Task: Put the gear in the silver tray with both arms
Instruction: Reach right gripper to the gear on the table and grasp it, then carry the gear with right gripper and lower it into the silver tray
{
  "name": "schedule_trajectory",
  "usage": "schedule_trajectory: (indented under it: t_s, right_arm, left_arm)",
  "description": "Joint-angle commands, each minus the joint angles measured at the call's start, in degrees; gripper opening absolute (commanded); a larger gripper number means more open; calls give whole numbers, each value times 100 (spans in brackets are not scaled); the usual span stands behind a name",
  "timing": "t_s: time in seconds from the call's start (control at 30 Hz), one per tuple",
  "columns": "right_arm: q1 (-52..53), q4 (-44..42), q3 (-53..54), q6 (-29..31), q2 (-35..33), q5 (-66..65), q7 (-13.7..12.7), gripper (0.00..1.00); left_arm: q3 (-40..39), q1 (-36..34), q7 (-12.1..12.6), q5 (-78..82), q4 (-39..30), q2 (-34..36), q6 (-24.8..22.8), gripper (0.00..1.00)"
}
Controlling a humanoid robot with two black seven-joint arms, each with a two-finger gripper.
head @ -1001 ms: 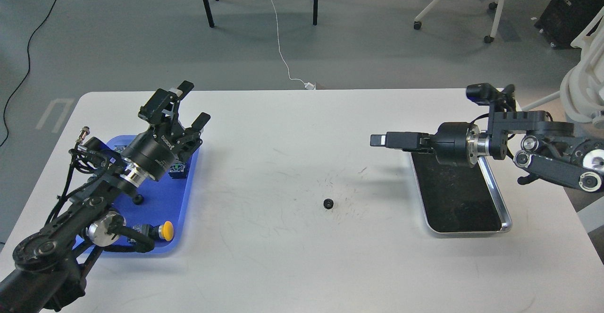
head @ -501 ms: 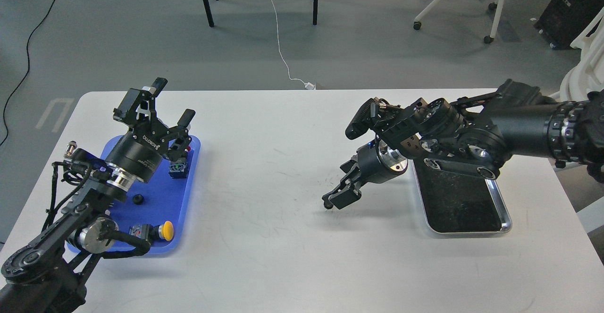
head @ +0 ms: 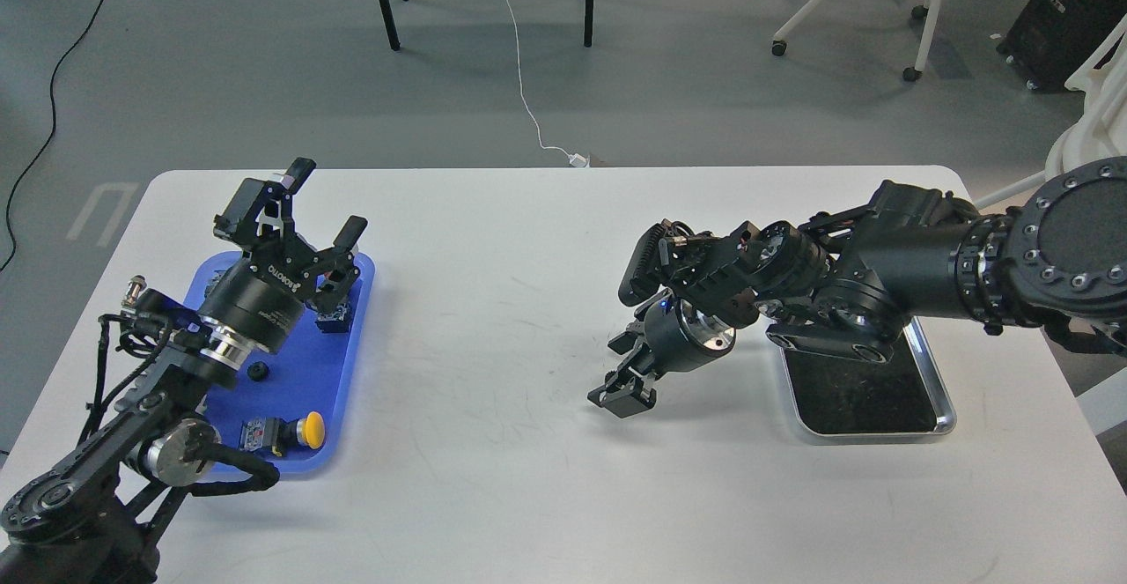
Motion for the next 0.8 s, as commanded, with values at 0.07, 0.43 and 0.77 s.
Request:
schedule_trajectory:
  t_s: [0.07,0.43,0.77]
  right_arm:
    - [-46,-8,-62,-13,29,-9,0,59]
    - [-222,-245,-141,-31,117,0,0,40]
    - [-213,-263,-150,-83,152,9,0,25]
  left_arm:
    - [-1,5,0,-5,-3,4,-2,98]
    - [-1,5,0,4,-3,-23,-2,98]
    - [-9,5,0,4,-3,-32,-2,98]
